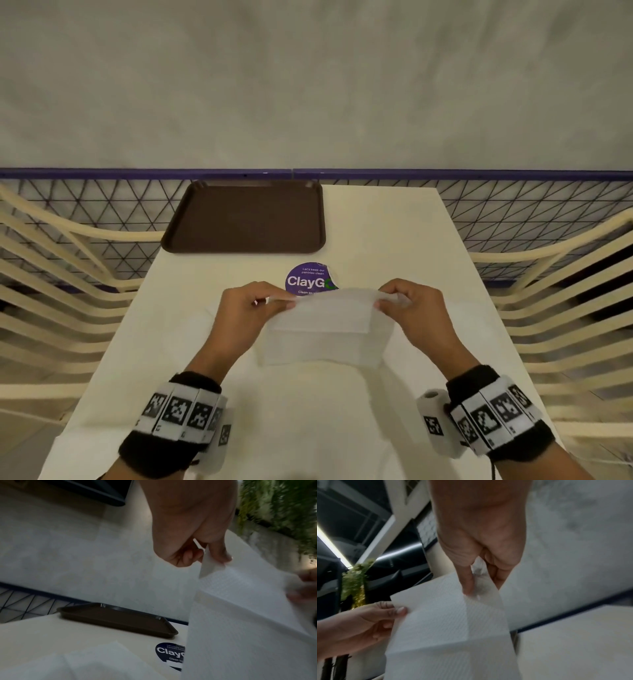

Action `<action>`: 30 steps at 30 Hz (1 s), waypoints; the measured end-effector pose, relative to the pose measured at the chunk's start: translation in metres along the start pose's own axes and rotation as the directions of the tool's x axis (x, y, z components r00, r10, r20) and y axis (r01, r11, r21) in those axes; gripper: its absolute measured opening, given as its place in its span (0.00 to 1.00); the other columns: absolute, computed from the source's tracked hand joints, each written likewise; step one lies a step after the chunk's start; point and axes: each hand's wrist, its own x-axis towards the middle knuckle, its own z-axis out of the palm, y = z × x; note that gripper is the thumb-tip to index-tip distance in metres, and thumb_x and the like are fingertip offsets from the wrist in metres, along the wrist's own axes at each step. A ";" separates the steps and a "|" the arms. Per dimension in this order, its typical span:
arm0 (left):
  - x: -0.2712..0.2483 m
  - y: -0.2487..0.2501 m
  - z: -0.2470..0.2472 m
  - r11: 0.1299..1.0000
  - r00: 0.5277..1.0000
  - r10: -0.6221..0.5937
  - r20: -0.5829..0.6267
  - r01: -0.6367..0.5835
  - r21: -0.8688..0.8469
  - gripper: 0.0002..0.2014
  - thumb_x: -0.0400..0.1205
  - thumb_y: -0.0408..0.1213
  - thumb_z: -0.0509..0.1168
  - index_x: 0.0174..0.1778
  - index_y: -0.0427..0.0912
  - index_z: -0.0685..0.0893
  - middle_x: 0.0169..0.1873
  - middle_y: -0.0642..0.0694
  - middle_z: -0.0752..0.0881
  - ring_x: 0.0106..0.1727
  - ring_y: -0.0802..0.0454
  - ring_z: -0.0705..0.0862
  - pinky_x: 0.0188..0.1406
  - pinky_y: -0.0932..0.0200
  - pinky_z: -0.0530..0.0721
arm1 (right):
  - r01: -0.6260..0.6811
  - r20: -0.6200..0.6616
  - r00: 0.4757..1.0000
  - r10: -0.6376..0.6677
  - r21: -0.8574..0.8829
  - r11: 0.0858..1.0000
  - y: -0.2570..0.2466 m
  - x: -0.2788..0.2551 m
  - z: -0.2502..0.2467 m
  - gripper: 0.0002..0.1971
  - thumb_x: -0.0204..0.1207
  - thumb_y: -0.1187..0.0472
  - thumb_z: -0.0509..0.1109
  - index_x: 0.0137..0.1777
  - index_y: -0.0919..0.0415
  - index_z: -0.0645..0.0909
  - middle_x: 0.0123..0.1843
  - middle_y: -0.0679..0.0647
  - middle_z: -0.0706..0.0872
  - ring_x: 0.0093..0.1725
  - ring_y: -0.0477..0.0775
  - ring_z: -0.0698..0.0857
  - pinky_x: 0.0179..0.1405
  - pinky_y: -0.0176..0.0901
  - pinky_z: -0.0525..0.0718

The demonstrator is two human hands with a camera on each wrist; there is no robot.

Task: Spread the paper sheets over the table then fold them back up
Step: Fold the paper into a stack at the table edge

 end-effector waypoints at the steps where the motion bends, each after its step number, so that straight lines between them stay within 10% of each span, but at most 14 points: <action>1: -0.008 0.002 -0.003 0.999 0.999 0.044 -0.012 -0.043 0.008 0.21 0.70 0.20 0.72 0.33 0.57 0.91 0.36 0.57 0.90 0.41 0.52 0.86 0.42 0.62 0.82 | 0.061 -0.007 0.998 -0.060 0.030 0.998 -0.003 -0.006 -0.003 0.12 0.68 0.73 0.74 0.34 0.54 0.85 0.36 0.45 0.88 0.36 0.38 0.83 0.35 0.21 0.75; 5: -0.050 -0.006 -0.011 0.999 1.000 0.001 -0.010 -0.001 -0.040 0.21 0.69 0.10 0.65 0.35 0.41 0.92 0.39 0.55 0.91 0.34 0.61 0.86 0.29 0.72 0.79 | 0.205 0.141 0.968 -0.207 0.028 0.978 0.005 -0.041 -0.002 0.21 0.62 0.79 0.76 0.33 0.47 0.83 0.44 0.40 0.90 0.44 0.37 0.88 0.49 0.24 0.79; 11: -0.103 -0.078 0.001 0.922 0.906 -0.369 0.209 0.385 -0.044 0.19 0.69 0.14 0.71 0.29 0.46 0.93 0.38 0.47 0.92 0.33 0.55 0.88 0.35 0.64 0.85 | 0.001 0.417 0.907 0.053 -0.130 0.992 0.060 -0.086 0.027 0.23 0.68 0.67 0.77 0.29 0.32 0.80 0.45 0.28 0.87 0.47 0.31 0.86 0.49 0.21 0.77; 18: -0.111 -0.112 0.005 0.825 0.803 -0.557 0.211 0.565 0.028 0.08 0.73 0.25 0.73 0.32 0.42 0.93 0.30 0.40 0.90 0.31 0.51 0.88 0.27 0.63 0.83 | -0.148 0.402 0.889 0.218 -0.198 0.969 0.081 -0.099 0.049 0.22 0.67 0.67 0.76 0.25 0.37 0.78 0.30 0.33 0.86 0.36 0.31 0.84 0.36 0.22 0.75; 24: -0.088 -0.098 0.010 0.892 0.904 -0.428 -0.005 0.423 0.159 0.11 0.76 0.36 0.72 0.30 0.41 0.79 0.25 0.45 0.84 0.18 0.60 0.77 0.22 0.69 0.74 | -0.251 0.218 0.931 0.292 -0.197 0.948 0.084 -0.072 0.060 0.13 0.69 0.66 0.76 0.29 0.52 0.77 0.28 0.48 0.80 0.27 0.45 0.80 0.22 0.27 0.73; 27: -0.089 -0.095 0.021 0.926 0.958 -0.261 -0.120 0.284 0.251 0.12 0.77 0.37 0.71 0.54 0.53 0.80 0.45 0.53 0.83 0.34 0.61 0.81 0.33 0.76 0.75 | -0.278 0.165 0.930 0.328 -0.265 0.923 0.089 -0.059 0.068 0.05 0.70 0.61 0.75 0.41 0.55 0.81 0.39 0.49 0.83 0.42 0.53 0.82 0.32 0.26 0.73; 30: -0.104 -0.093 0.036 0.859 0.990 -0.084 0.114 0.014 0.513 0.13 0.81 0.40 0.61 0.61 0.51 0.81 0.56 0.55 0.84 0.52 0.56 0.84 0.55 0.71 0.78 | -0.301 0.172 0.917 0.359 -0.294 0.907 0.094 -0.054 0.076 0.15 0.71 0.60 0.75 0.58 0.60 0.82 0.51 0.52 0.85 0.55 0.55 0.83 0.41 0.27 0.75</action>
